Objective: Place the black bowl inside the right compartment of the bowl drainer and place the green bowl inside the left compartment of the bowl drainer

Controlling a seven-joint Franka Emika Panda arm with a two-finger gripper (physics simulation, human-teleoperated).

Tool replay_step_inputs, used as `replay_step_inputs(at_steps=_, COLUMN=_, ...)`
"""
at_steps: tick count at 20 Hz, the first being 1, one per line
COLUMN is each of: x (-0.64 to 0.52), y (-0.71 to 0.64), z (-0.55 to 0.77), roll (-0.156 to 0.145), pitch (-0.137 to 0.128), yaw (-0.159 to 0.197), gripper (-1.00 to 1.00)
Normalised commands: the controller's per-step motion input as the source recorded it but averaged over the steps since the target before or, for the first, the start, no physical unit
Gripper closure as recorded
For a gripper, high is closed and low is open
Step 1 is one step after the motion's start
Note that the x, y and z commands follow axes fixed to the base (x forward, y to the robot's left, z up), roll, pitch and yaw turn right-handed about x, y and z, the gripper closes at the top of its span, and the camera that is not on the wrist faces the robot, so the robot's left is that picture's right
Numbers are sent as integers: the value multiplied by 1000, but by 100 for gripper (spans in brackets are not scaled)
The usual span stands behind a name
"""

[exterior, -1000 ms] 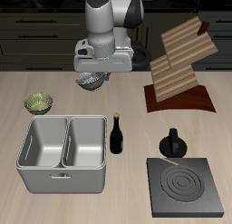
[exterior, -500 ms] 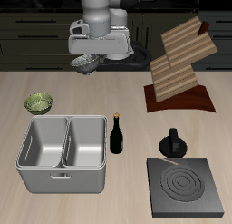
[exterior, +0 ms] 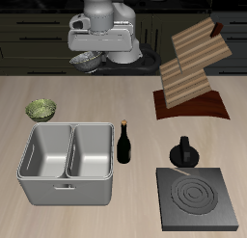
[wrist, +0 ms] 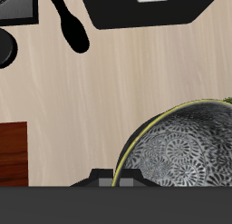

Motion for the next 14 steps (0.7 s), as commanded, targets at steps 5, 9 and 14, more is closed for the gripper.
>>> replay_step_inputs(at_steps=5, x=53, y=-71, z=166, roll=-7, pitch=-6, yaw=16, gripper=100)
replay_step_inputs(at_steps=9, x=145, y=-148, z=249, roll=-14, pitch=-12, yaw=13, gripper=100)
replay_step_inputs(at_steps=14, x=263, y=-229, z=266, roll=-14, pitch=-6, yaw=14, gripper=100)
